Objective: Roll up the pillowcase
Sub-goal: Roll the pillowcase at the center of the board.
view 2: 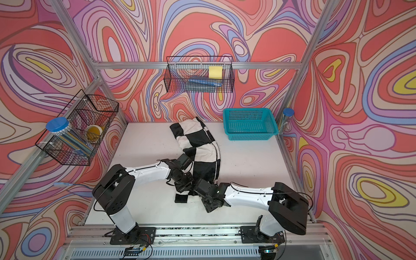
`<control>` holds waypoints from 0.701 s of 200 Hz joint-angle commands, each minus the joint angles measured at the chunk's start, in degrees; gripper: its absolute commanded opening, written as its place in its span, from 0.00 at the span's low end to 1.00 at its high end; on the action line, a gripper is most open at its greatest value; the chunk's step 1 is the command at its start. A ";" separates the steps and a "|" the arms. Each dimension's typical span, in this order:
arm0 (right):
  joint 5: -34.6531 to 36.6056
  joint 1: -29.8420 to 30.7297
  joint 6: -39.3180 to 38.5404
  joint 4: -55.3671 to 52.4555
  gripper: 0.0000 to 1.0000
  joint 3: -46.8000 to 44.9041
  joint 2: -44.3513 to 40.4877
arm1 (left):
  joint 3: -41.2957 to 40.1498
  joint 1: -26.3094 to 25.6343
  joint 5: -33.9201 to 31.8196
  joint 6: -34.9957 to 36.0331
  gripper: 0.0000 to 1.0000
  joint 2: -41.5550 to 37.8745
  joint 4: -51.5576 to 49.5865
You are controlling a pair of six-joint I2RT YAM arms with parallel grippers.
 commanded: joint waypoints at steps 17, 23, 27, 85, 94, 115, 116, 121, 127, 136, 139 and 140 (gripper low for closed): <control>3.83 0.36 5.81 0.54 0.62 1.54 2.99 | -1.09 0.63 -1.69 -1.75 0.00 -0.40 -0.46; 3.28 0.36 5.97 1.33 0.60 1.56 3.99 | -1.17 0.62 -1.65 -1.76 0.00 -0.51 -0.35; 2.90 0.43 6.09 1.96 0.59 1.56 4.69 | -1.18 0.65 -1.48 -1.76 0.00 -0.59 -0.30; 1.07 0.36 8.84 5.17 0.22 0.64 9.53 | -1.09 1.09 -0.95 -0.52 0.00 -2.67 -0.94; 1.29 0.38 9.42 4.51 0.17 0.06 9.03 | -0.96 1.40 -1.33 0.02 0.00 -3.54 -1.80; 1.41 0.36 10.18 4.54 0.09 -2.02 7.32 | -0.75 2.30 -2.05 1.99 0.02 -5.74 -3.71; 1.39 0.36 10.21 4.64 0.08 -2.16 7.23 | -0.70 2.36 -2.09 2.05 0.02 -5.85 -3.85; 1.06 0.36 10.41 4.92 0.07 -2.77 6.88 | -0.54 2.55 -2.44 2.55 0.06 -6.25 -4.64; 0.76 0.38 10.52 5.38 0.05 -3.43 6.30 | -0.40 2.96 -2.64 3.15 0.12 -6.84 -5.25; 0.01 0.45 10.78 4.61 0.05 -4.05 5.13 | -0.08 3.57 -3.32 4.41 0.23 -7.82 -6.42; -0.03 0.39 10.93 4.13 0.05 -4.28 4.51 | 0.15 3.73 -3.80 4.86 0.27 -8.15 -7.04; -0.03 0.42 10.98 4.04 0.05 -4.35 4.24 | 0.19 3.78 -3.93 4.94 0.28 -8.29 -7.27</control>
